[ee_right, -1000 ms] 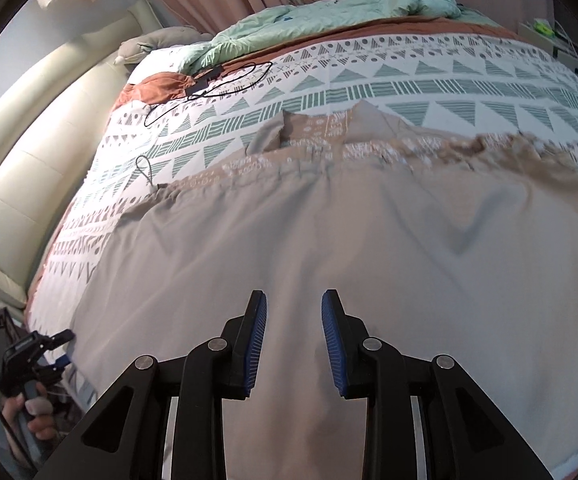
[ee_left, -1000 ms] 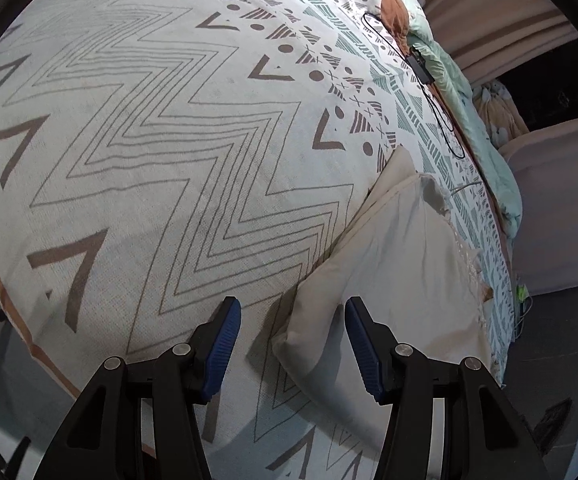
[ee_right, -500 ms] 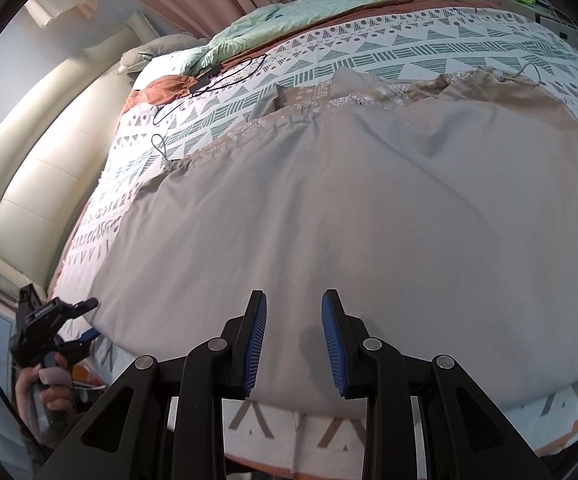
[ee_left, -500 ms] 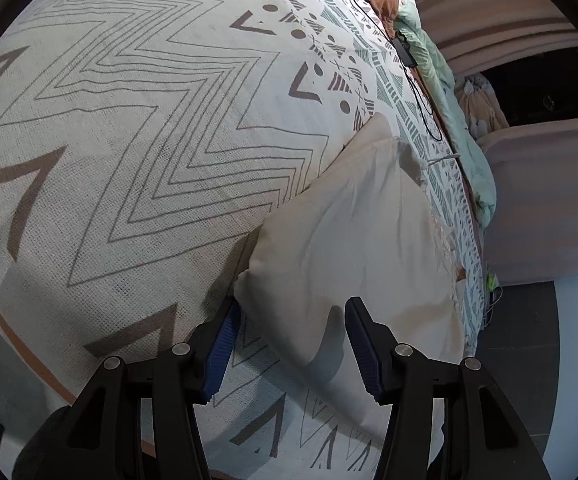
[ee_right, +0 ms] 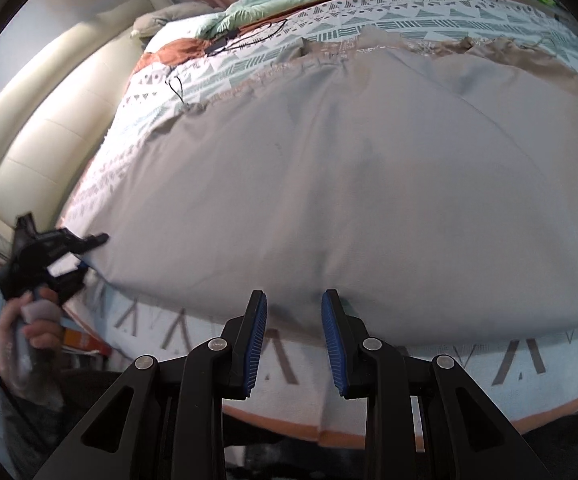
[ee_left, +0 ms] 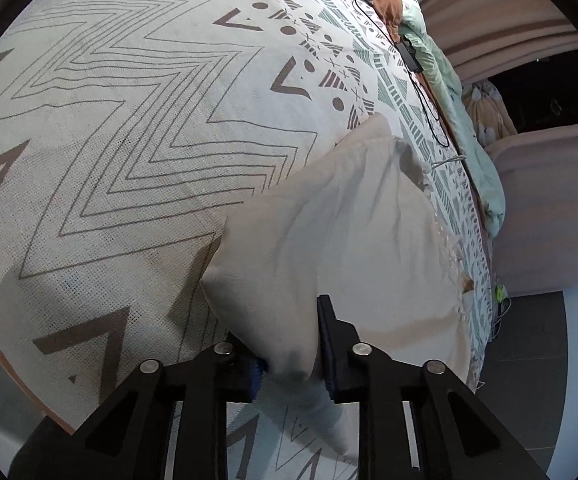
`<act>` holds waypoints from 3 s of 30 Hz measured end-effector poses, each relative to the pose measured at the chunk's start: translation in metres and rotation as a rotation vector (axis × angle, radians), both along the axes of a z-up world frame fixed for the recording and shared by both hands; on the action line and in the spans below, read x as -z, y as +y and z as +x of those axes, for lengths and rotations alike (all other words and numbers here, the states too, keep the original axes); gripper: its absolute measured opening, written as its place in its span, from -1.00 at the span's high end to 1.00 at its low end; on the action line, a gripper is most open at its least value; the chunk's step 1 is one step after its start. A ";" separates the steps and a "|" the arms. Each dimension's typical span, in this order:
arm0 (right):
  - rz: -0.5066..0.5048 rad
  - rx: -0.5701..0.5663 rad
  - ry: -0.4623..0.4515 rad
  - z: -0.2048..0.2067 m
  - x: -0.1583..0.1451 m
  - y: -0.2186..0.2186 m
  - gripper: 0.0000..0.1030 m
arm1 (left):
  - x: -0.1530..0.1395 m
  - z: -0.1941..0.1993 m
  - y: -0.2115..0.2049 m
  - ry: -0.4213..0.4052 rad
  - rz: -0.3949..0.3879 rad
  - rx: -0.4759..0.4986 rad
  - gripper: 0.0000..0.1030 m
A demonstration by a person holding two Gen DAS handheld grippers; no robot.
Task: Fold large clothes
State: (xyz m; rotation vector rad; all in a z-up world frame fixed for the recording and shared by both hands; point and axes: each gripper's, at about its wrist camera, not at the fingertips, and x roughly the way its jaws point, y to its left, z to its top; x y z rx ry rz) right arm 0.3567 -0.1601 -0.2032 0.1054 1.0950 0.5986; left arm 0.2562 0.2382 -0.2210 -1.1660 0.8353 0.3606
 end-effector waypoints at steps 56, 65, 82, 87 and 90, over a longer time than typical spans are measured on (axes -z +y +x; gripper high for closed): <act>0.582 0.569 0.028 0.104 0.006 -0.225 0.52 | -0.197 0.255 -0.378 -0.389 -0.003 0.763 0.83; 0.598 0.701 0.019 0.077 0.011 -0.274 0.52 | -0.168 0.259 -0.444 -0.336 -0.067 0.923 0.83; 0.502 0.916 -0.064 0.037 0.023 -0.321 0.39 | -0.144 0.225 -0.381 -0.301 0.102 0.935 -0.11; 0.480 0.890 -0.138 0.040 0.009 -0.304 0.23 | -0.126 0.215 -0.322 -0.257 0.176 0.836 -0.11; 0.433 0.867 -0.156 0.049 0.004 -0.291 0.22 | -0.115 0.208 -0.291 -0.239 0.208 0.792 -0.11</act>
